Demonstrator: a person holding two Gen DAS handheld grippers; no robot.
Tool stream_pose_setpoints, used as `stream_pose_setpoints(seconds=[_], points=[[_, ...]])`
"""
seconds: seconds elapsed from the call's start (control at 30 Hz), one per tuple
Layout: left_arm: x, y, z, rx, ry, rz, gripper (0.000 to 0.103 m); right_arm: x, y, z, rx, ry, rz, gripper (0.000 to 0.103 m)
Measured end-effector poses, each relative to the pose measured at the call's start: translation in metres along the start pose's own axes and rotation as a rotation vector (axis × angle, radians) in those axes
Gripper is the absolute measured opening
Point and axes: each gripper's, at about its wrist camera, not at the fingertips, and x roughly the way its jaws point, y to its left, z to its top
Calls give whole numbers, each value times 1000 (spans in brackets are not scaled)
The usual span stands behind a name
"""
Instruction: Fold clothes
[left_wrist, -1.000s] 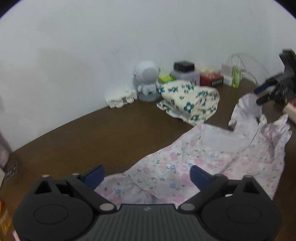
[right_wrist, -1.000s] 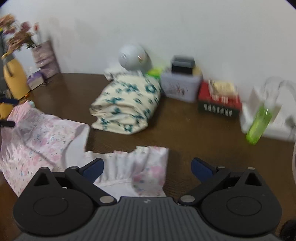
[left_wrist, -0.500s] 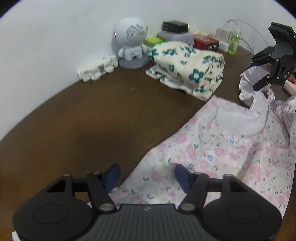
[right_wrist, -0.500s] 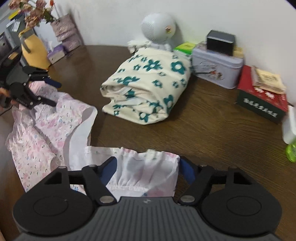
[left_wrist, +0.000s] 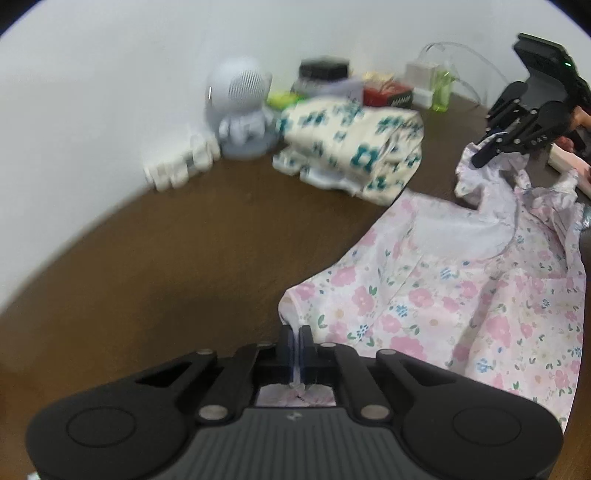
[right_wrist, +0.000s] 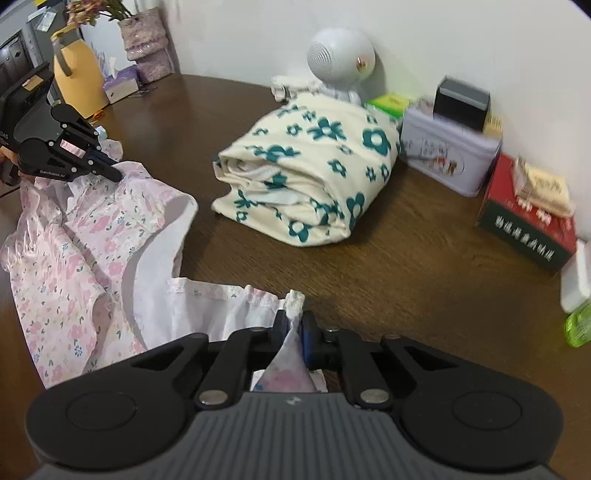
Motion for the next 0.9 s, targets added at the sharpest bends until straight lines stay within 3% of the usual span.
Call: stream_pose_setpoints(seconds=[0.2,0.33,0.5,0.57,0.63,0.67,0.7,0.73,0.77,0.83,0.9], points=[[-85,-68,-19,227,-167,239,0,-67,43,-20,-152,-189,-32,4],[-116,-122,-61,315,-210,264,0,-104,87,-53,-319,-215,-88,4],[-109,-128,-77,236,-160,216,1,-101,118,-100,-422,-123,-111,4],[-105,-129,-83,201,-138,196,9,-98,121,-110,-414,-106,-112,8],[-103,-124,-77,147,-134,182,18,-96,113,-110,-355,-107,-119,24],[-106,-115,-69,107,-142,177,37,-97,106,-105,-313,-119,-135,47],[-107,-107,-60,72,-140,170,50,-98,98,-99,-265,-134,-156,61],[-100,-95,-51,66,-124,169,69,-101,91,-91,-210,-162,-161,62],[-91,-84,-41,67,-105,170,74,-103,84,-79,-147,-191,-126,62],[-73,-61,-22,67,-66,170,74,-102,76,-50,-35,-228,-24,62],[-51,-38,-6,65,-24,171,73,-85,80,-17,16,-212,59,65]])
